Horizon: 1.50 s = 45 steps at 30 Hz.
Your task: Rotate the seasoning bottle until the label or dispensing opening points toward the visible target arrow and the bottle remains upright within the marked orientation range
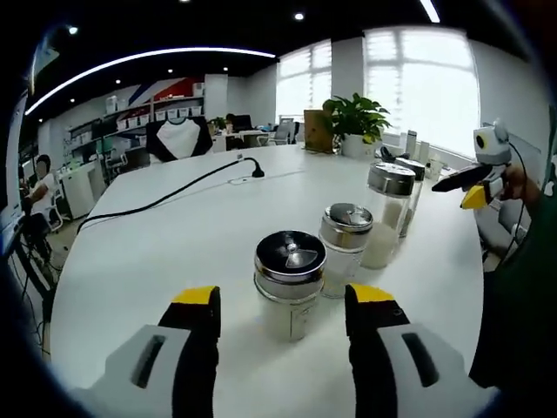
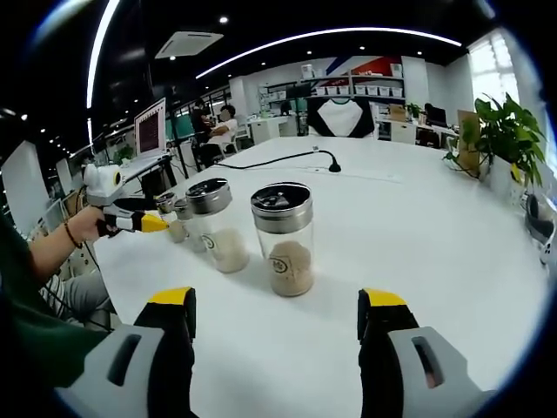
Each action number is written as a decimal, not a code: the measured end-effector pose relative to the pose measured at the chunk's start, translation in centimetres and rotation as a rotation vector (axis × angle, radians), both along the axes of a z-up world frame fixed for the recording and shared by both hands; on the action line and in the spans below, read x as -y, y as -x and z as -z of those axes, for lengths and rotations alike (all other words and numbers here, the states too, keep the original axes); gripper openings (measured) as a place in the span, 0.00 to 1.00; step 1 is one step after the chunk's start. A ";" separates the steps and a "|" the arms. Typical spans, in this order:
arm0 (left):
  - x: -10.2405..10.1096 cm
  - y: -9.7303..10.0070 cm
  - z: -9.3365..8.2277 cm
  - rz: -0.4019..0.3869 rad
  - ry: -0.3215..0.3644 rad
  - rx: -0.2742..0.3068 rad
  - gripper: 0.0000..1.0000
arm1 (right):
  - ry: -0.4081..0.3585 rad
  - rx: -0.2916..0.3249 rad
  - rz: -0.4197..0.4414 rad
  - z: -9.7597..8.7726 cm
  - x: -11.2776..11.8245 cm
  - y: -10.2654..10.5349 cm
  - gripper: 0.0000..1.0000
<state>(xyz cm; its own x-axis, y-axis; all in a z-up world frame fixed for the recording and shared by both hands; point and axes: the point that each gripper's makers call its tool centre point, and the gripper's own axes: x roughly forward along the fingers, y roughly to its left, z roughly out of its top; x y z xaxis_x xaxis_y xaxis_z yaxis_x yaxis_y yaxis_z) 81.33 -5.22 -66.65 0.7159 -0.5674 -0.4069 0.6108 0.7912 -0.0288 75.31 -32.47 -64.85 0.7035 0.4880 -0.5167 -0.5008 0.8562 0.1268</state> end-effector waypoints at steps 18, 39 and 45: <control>0.6 3.2 -2.4 -0.151 0.046 0.032 0.62 | -0.005 0.015 0.020 -0.4 0.2 0.4 0.77; 1.3 7.9 -5.0 -0.310 0.128 0.131 0.92 | -0.024 0.111 0.062 -2.2 1.4 1.5 0.78; 0.7 8.4 -5.6 -0.343 0.125 0.156 1.00 | -0.015 0.130 0.068 -2.2 1.7 1.6 0.87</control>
<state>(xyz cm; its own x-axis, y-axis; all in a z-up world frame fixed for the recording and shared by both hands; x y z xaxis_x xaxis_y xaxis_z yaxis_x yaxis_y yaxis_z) 72.93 -5.91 -61.07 0.9203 -0.3224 -0.2216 0.3159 0.9465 -0.0654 73.69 -34.13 -62.65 0.7958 0.4440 -0.4118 -0.4547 0.8872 0.0781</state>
